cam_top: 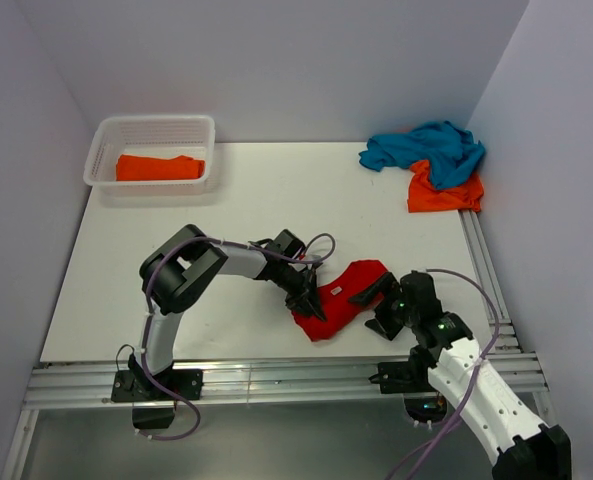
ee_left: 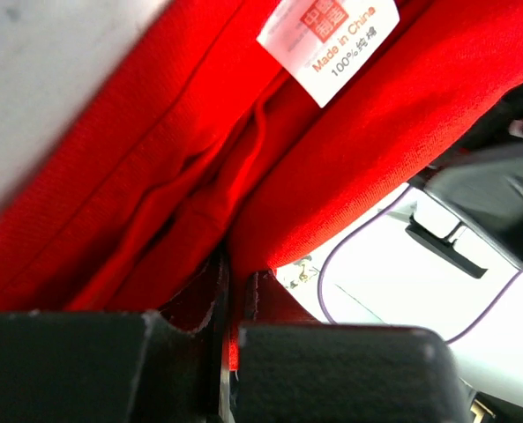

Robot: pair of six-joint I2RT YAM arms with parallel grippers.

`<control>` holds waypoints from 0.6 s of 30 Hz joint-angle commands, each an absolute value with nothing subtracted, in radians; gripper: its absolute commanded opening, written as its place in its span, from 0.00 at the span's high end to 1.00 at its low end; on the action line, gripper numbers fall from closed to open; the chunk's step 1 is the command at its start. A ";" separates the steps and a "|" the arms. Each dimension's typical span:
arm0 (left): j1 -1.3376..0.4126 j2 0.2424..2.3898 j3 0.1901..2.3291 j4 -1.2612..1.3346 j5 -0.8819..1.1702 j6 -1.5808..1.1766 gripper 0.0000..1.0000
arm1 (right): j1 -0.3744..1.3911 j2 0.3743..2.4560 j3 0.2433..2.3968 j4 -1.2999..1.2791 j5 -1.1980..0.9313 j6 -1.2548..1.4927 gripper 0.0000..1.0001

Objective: Roll the t-shirts
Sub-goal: Roll the tshirt

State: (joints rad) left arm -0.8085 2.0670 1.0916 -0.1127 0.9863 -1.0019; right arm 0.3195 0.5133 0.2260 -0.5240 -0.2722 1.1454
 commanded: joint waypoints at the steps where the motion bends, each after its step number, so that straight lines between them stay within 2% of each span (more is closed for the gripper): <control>1: -0.805 2.095 1.052 -0.121 0.939 -1.107 0.98 | 0.339 0.465 0.189 -0.422 -0.227 1.184 0.05; 12: -0.807 2.125 1.039 -0.077 1.002 -1.114 0.98 | 0.342 0.475 0.028 -0.224 -0.199 1.209 0.09; 18: -0.807 2.143 1.031 -0.029 1.031 -1.132 0.97 | 0.359 0.622 0.032 -0.140 -0.196 1.187 0.13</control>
